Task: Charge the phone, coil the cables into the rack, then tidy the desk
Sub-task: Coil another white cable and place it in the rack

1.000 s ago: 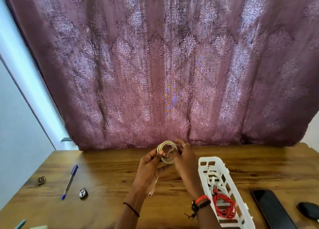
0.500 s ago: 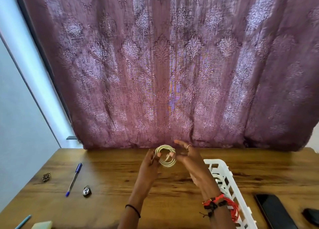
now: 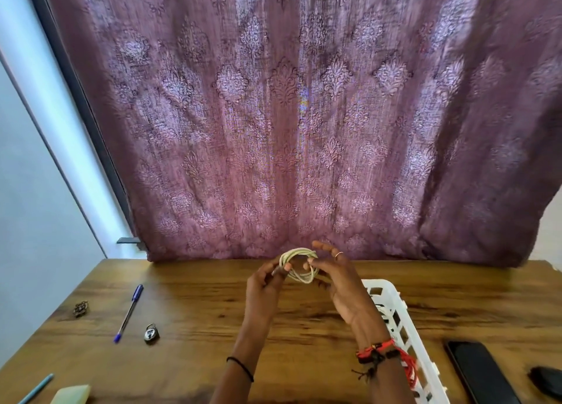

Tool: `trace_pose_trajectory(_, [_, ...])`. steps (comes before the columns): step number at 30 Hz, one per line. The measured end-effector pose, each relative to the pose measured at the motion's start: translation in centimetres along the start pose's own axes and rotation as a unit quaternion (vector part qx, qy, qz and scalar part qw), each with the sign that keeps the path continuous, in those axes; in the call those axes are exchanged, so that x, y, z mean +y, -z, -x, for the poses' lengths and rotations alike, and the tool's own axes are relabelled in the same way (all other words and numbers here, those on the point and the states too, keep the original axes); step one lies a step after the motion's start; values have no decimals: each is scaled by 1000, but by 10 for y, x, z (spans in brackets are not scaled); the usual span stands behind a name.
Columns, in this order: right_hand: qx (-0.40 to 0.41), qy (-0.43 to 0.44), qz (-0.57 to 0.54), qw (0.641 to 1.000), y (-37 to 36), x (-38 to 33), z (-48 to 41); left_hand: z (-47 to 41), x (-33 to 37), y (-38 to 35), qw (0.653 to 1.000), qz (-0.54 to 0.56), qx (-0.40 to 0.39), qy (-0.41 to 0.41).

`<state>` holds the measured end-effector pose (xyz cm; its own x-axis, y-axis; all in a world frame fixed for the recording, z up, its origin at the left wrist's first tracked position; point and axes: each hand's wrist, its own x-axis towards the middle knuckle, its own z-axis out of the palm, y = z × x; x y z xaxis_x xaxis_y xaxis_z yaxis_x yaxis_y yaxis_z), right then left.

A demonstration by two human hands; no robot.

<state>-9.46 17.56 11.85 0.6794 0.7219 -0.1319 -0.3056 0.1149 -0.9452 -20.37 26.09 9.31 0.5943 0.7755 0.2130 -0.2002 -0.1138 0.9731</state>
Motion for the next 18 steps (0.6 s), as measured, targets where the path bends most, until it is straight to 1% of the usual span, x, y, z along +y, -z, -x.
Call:
trace_pose_trajectory(4, [51, 53, 144, 987, -2, 9, -2, -1, 0, -3, 998, -13, 58, -5])
trace_pose_trajectory(6, [103, 81, 226, 965, -5, 14, -4, 0, -2, -2, 997, -21, 79, -8])
trace_pose_trajectory(8, [135, 112, 287, 942, -6, 17, -6, 1, -5, -3, 996, -36, 78, -7])
trace_pose_trajectory(10, [126, 135, 315, 931, -6, 16, -6, 1, -10, -2, 996, -59, 69, 4])
trace_pose_trajectory(12, [99, 137, 330, 929, -4, 14, -5, -3, -18, 2, 994, -89, 61, 8])
trace_pose_trajectory(14, [80, 136, 356, 921, -3, 12, -4, -7, -27, 7, 987, -150, 63, 6])
trace_pose_trajectory(16, [78, 140, 374, 914, -2, 11, -3, -9, -30, 8, 977, -199, 76, -4])
trace_pose_trajectory(18, [75, 147, 386, 908, -2, 9, -2, -8, -27, 6, 979, -191, 75, -13])
